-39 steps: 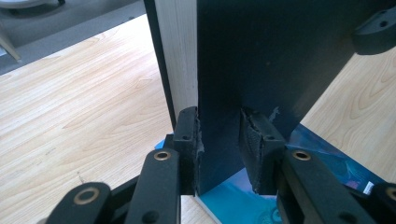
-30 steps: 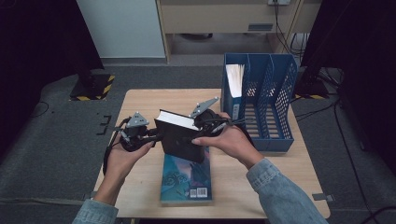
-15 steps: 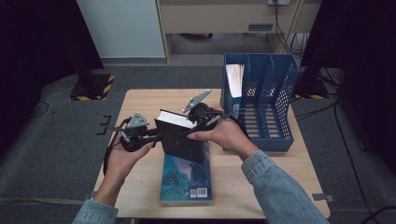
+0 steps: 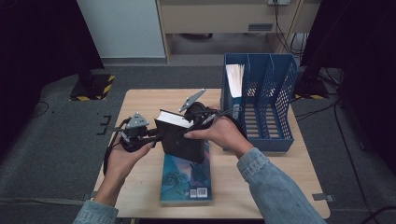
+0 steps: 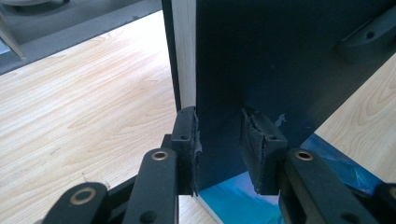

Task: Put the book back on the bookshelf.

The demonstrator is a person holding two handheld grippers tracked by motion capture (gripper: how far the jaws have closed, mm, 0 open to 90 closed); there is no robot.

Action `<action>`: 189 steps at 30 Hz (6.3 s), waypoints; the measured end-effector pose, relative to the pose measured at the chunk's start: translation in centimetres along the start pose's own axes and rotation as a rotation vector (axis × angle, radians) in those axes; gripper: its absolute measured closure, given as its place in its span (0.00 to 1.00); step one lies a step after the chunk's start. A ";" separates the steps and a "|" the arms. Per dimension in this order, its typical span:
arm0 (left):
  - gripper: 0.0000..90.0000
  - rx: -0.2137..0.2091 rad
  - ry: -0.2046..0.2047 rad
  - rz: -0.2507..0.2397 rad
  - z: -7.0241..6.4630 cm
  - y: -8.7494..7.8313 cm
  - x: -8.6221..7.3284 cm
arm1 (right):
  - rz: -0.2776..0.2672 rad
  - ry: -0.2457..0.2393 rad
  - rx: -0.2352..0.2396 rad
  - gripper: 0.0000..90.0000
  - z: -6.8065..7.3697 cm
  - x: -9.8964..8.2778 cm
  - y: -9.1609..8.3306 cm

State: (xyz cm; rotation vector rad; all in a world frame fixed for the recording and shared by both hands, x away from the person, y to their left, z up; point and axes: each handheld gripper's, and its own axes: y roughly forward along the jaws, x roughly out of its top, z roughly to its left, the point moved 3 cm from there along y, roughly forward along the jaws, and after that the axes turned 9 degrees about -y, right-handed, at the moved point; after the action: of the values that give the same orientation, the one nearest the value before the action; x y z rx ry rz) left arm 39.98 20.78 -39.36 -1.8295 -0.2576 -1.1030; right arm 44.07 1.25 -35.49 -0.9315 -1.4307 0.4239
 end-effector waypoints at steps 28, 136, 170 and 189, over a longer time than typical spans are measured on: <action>0.49 0.123 -0.065 0.051 3.6 1.6 -7.2 | 0.004 0.022 0.019 0.57 0.2 0.0 0.3; 0.00 0.253 -0.185 0.201 9.1 4.7 -15.0 | -0.159 0.536 -0.154 0.58 -0.3 -18.8 -18.5; 0.00 0.217 -0.152 0.098 8.9 5.3 -15.4 | -0.204 0.637 -0.266 0.58 -2.6 -17.0 -24.6; 0.00 0.214 -0.141 0.103 9.0 5.3 -15.4 | -0.218 0.704 -0.341 0.58 -7.1 -16.5 -26.2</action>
State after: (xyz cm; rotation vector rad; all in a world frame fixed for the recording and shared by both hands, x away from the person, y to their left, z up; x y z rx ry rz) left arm 39.51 29.39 -55.81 -1.7107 -0.3466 -0.8430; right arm 41.19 -28.82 -25.60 -1.0429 -0.9423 -0.3063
